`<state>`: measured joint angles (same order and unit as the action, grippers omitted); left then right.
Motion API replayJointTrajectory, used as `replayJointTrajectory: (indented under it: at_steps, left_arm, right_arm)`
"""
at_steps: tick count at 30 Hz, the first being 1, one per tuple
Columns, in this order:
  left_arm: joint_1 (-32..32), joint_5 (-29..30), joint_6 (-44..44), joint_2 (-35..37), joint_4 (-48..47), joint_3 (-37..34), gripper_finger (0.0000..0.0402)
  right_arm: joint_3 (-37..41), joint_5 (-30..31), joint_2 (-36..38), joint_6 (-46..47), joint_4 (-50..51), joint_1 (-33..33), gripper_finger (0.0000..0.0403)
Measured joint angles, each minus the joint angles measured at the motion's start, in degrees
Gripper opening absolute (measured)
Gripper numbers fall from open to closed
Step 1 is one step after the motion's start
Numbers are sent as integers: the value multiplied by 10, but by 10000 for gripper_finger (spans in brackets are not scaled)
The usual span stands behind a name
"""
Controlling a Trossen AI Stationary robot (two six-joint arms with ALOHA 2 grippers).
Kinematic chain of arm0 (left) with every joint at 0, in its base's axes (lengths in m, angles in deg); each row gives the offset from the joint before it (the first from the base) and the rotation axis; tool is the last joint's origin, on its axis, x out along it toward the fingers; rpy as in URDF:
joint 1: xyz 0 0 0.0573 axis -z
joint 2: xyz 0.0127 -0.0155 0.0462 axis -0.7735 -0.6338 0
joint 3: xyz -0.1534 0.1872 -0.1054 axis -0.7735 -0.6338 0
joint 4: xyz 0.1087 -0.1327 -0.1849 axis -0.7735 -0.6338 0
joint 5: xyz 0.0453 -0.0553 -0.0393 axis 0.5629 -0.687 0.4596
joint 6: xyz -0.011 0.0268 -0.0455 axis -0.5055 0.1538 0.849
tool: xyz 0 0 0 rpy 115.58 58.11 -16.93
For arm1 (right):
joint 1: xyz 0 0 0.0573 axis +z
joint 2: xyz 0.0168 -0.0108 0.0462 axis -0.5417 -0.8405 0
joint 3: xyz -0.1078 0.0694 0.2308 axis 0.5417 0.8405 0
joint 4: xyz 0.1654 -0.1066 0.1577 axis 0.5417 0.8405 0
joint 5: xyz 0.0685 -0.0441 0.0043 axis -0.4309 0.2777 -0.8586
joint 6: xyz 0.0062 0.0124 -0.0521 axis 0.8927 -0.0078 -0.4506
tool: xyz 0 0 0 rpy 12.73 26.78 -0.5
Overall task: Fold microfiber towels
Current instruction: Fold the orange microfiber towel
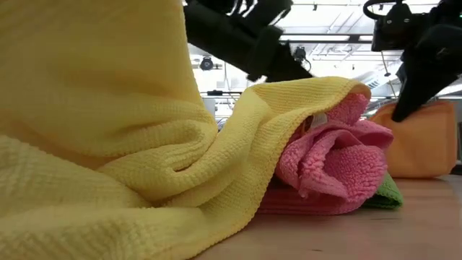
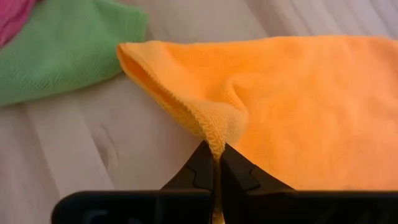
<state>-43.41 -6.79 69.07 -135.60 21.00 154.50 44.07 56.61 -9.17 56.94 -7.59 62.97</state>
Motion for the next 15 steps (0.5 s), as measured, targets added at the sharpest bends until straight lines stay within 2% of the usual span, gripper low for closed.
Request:
replayJointTrajectory:
  at_steps: [11,15]
  left_arm:
    - [-1,19,14,-91,6,102,229]
    - [-1,21,28,-122,-20,134,249]
  right_arm:
    - [0,10,8,-31,-7,-37,12]
    - [0,10,8,-39,-8,-39,12]
